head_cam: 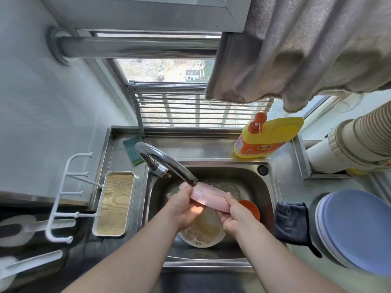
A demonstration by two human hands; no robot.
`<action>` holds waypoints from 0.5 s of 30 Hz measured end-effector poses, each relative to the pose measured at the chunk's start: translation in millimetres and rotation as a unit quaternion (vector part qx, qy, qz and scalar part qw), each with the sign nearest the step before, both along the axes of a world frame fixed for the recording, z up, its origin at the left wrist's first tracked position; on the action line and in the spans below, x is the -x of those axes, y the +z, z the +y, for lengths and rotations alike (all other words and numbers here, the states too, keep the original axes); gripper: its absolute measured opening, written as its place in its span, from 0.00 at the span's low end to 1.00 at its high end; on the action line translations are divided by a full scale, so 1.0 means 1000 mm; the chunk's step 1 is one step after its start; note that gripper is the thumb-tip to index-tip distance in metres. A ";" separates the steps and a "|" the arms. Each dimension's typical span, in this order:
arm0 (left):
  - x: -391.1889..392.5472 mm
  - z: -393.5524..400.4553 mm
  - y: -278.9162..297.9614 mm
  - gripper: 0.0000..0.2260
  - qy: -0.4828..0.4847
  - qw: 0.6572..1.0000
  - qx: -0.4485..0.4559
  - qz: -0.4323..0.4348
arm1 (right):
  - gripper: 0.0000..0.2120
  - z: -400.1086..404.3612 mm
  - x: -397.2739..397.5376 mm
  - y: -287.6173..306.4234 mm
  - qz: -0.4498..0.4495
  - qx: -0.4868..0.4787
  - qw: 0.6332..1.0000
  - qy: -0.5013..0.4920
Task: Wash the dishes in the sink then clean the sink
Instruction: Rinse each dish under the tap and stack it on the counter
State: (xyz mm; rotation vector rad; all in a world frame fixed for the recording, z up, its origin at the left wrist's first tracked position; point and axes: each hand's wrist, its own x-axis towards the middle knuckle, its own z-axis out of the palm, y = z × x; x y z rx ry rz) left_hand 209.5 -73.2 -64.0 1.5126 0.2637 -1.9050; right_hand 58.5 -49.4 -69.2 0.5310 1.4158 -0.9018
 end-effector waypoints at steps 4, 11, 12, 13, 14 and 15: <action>-0.004 0.002 -0.006 0.15 0.004 1.000 -0.001 -0.017 | 0.17 -0.003 -0.024 0.005 -0.007 0.021 0.999 0.024; -0.002 -0.002 0.000 0.19 -0.013 1.000 -0.015 -0.004 | 0.17 0.002 -0.048 0.014 -0.034 0.033 0.999 0.026; -0.001 -0.003 0.001 0.17 -0.016 0.999 -0.024 -0.014 | 0.18 0.002 -0.047 0.013 -0.037 0.035 0.998 0.027; -0.001 -0.004 0.001 0.15 -0.019 0.999 -0.034 -0.024 | 0.18 0.003 -0.046 0.012 -0.039 0.036 0.998 0.029; -0.001 -0.006 0.000 0.14 -0.019 0.998 -0.041 -0.033 | 0.18 0.004 -0.045 0.012 -0.041 0.034 0.998 0.035; -0.001 -0.006 -0.001 0.12 -0.018 0.998 -0.045 -0.043 | 0.17 0.005 -0.044 0.012 -0.040 0.031 0.998 0.047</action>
